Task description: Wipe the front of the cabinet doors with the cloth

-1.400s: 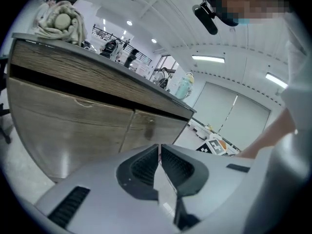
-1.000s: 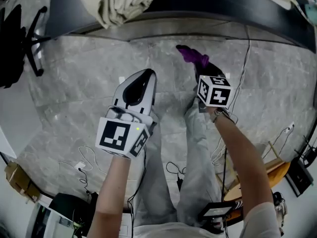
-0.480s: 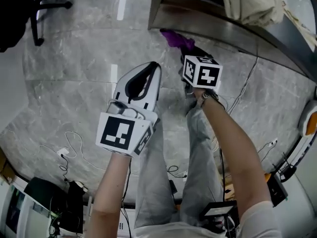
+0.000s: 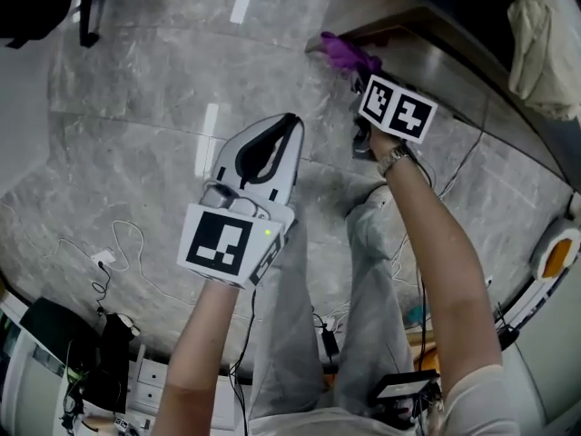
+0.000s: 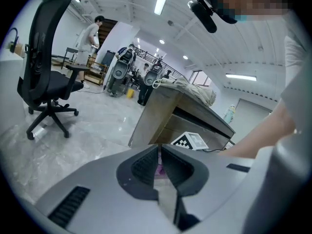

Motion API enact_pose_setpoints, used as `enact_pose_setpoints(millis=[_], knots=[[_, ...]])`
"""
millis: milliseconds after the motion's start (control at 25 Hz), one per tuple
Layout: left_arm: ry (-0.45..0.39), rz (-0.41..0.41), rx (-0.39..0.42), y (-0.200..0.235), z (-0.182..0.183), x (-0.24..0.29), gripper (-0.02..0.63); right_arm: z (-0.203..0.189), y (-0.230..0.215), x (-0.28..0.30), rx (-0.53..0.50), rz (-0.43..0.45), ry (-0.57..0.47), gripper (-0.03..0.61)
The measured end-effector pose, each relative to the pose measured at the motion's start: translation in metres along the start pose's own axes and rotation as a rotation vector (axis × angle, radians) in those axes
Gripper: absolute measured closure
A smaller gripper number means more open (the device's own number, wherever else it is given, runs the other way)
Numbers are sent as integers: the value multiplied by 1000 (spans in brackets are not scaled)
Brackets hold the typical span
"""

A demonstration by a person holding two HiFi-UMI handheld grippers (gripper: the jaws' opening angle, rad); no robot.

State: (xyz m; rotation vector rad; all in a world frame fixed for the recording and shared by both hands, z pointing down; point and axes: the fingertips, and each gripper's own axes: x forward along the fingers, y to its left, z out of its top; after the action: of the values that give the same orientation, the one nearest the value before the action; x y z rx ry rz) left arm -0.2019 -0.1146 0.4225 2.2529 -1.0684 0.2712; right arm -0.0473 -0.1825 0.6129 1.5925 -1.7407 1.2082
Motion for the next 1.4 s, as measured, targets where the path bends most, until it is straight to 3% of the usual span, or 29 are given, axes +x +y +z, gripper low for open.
enact_pose_setpoints(millis=[320, 600, 840, 1040, 1400], knots=[[34, 14, 17, -9, -20, 9, 591, 6, -34, 2, 46, 14, -20, 488], [66, -41, 42, -68, -31, 43, 591, 1, -104, -21, 96, -15, -38, 488], [125, -105, 37, -148, -62, 82, 591, -4, -198, -56, 150, -62, -55, 488], [203, -213, 67, -234, -93, 130, 591, -14, -304, -100, 206, -132, -68, 488], [242, -294, 139, -326, -104, 209, 592, -27, -440, -145, 231, -193, -67, 488]])
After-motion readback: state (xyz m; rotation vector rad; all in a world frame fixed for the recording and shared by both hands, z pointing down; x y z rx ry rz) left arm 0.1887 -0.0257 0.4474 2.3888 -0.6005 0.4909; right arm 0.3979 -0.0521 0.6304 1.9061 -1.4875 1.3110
